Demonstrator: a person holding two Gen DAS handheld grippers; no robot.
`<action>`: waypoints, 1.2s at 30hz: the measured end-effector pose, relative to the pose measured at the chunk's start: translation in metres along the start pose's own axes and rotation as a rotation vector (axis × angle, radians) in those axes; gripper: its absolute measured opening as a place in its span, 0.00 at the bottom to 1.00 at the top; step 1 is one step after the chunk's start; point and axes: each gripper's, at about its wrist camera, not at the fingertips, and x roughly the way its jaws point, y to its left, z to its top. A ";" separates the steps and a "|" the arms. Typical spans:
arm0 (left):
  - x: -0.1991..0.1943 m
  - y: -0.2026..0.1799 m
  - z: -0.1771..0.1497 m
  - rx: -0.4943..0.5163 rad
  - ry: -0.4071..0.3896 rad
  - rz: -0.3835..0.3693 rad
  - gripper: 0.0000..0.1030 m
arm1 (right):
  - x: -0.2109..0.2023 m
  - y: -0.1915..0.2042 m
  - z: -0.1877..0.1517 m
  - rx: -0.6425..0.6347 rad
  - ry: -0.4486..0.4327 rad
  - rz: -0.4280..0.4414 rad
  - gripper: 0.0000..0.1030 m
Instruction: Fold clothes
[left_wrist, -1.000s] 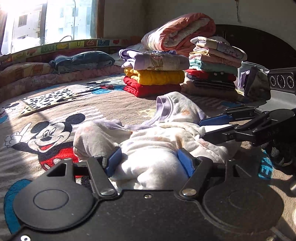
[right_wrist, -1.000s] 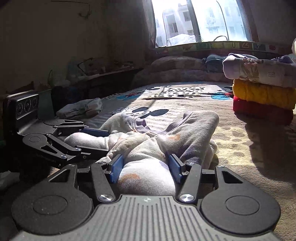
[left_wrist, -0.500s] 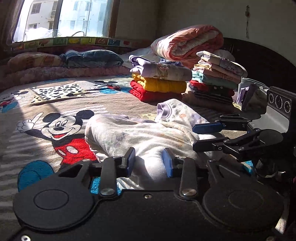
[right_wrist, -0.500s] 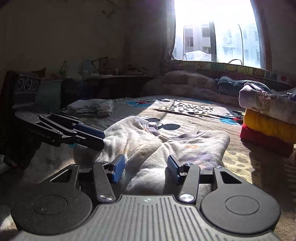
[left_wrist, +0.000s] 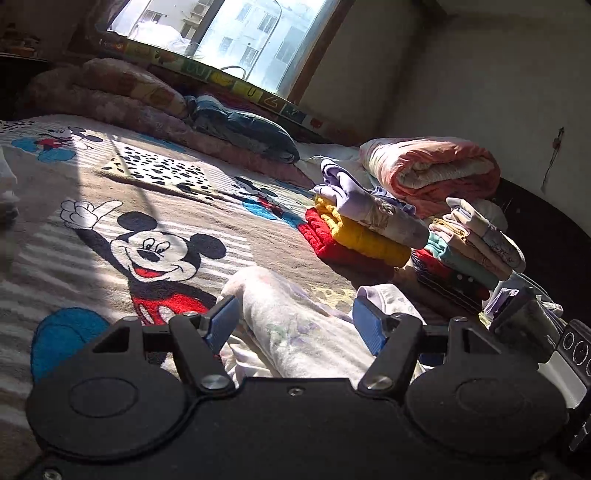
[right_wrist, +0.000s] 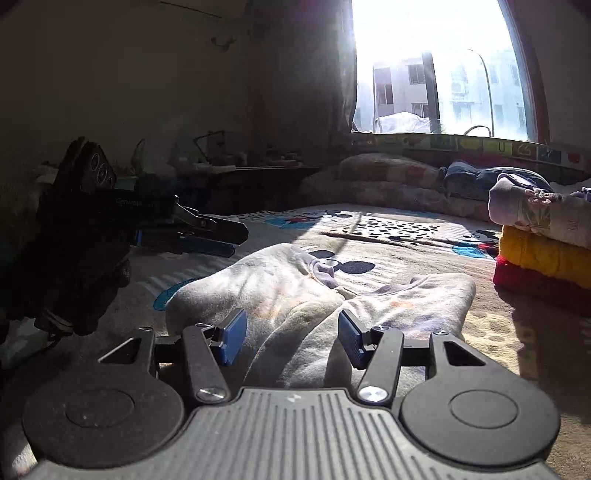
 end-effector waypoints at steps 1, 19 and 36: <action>0.006 -0.001 0.000 -0.008 0.014 -0.002 0.65 | 0.001 0.003 0.000 -0.014 0.000 -0.001 0.54; 0.050 0.079 -0.034 -0.663 0.051 -0.201 0.26 | 0.017 -0.010 -0.008 0.079 0.045 0.040 0.63; -0.006 -0.002 -0.005 -0.020 -0.097 -0.116 0.58 | 0.016 -0.078 0.032 0.014 -0.050 -0.052 0.66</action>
